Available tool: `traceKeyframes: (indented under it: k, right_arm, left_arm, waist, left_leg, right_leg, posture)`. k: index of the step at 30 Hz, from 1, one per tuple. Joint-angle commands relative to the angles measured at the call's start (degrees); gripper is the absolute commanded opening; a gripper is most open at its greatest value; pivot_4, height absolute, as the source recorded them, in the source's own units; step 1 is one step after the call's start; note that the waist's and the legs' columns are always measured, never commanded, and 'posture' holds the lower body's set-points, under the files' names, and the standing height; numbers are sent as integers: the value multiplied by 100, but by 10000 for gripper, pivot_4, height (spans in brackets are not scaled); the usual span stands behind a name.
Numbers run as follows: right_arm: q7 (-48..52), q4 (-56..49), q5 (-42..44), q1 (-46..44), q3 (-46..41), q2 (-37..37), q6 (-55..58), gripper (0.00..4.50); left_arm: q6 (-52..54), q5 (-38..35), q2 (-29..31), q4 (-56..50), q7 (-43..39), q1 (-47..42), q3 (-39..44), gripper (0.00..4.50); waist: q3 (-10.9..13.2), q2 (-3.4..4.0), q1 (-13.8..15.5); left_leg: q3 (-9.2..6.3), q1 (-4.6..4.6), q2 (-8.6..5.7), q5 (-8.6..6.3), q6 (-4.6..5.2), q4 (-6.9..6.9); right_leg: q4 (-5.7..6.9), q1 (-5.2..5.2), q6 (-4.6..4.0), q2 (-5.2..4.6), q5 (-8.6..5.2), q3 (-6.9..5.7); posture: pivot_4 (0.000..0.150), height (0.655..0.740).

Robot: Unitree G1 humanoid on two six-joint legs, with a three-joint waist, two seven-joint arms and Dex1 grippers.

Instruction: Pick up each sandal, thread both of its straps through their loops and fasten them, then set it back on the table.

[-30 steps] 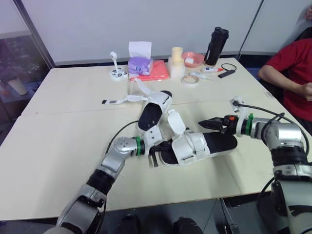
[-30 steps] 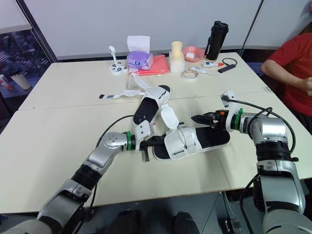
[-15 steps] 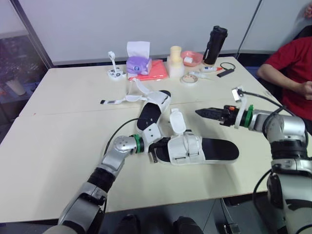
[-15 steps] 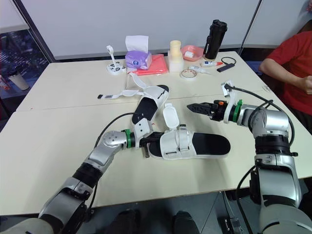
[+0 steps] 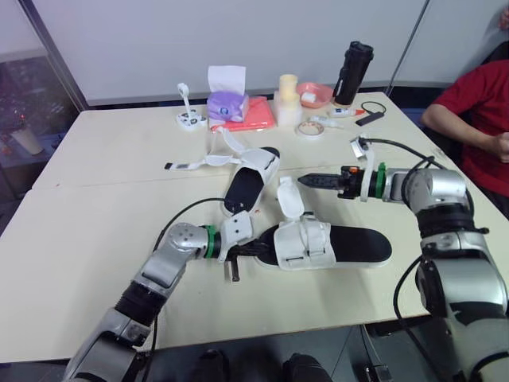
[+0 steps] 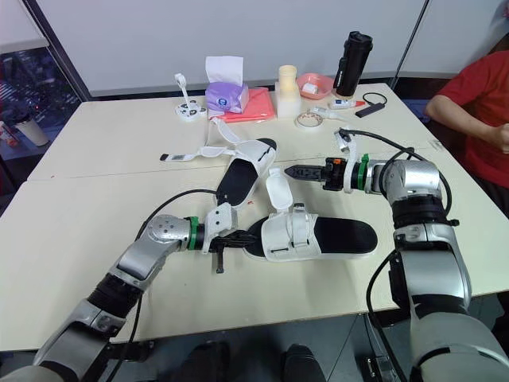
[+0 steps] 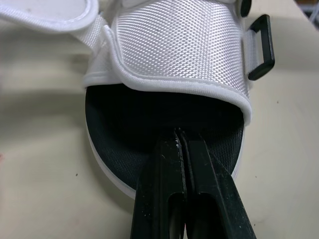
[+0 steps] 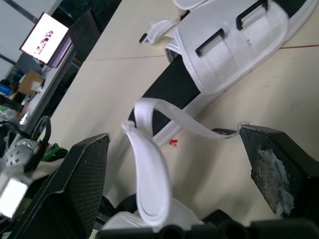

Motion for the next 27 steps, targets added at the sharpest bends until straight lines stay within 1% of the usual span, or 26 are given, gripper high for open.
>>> traceKeyframes:
  k: [1,8,12,16,17,19,22,25,26,27]
  right_arm:
    - [171,398,-28,-431,-5,76,244,44507]
    - [327,1121,-308,-829,165,286,421,44507]
    - [304,1526,-321,-1100,31,471,526,44507]
    - [36,2012,-274,-1415,-251,717,522,44507]
    - [-139,2164,-229,-1505,-421,800,462,42302]
    - [-452,2390,-182,-1631,-708,920,338,36305]
    - [-810,2551,-230,-1694,-979,1035,181,20393]
    - [-829,2534,-340,-1680,-985,1085,128,4478]
    - [-827,2516,-353,-1676,-992,1090,111,559]
    - [-828,2508,-361,-1675,-1003,1092,99,559]
  left_arm:
    - [-41,549,110,275,47,51,-416,0]
    - [-175,628,13,392,155,-20,-387,0]
    - [-177,600,-38,370,223,-2,-353,0]
    - [-201,602,-80,381,297,32,-344,0]
    - [-213,601,-90,382,324,39,-333,0]
    - [-228,597,-109,383,370,47,-305,0]
    - [-246,595,-136,379,437,61,-263,0]
    - [-250,583,-136,365,463,84,-259,0]
    - [-254,579,-138,361,469,94,-260,0]
    - [-256,576,-139,359,474,101,-261,0]
  waist:
    - [0,0,10]
    - [-1,1,32]
    - [-1,2,34]
    - [-1,2,43]
    - [-1,2,46]
    - [-1,2,50]
    - [-1,2,52]
    - [-1,2,47]
    - [-1,2,41]
    - [-2,2,37]
  left_leg:
    - [0,0,0,0,0,1]
    - [-1,0,-2,0,0,15]
    - [-1,0,-2,0,0,19]
    - [-1,0,-4,0,0,22]
    - [-2,0,-4,0,0,23]
    - [-2,0,-4,0,0,23]
    - [-2,0,-6,0,0,23]
    - [-2,0,-6,0,0,23]
    - [-2,0,-6,0,0,23]
    - [-2,0,-6,0,0,23]
  right_leg:
    - [0,1,0,0,0,0]
    - [1,9,0,-2,0,-1]
    - [6,9,0,-2,0,-1]
    - [6,12,0,-4,0,-1]
    - [6,13,0,-4,0,-3]
    - [6,14,0,-4,0,-3]
    - [6,14,0,-5,0,-3]
    - [6,14,0,-5,1,-3]
    - [7,14,0,-5,1,-3]
    - [7,13,0,-5,1,-3]
  posture:
    - [1500,7400]
    - [1500,7400]
    - [1500,7400]
    - [1500,7400]
    - [1500,7400]
    - [1500,7400]
    - [1500,7400]
    - [1500,7400]
    - [1500,7400]
    - [1500,7400]
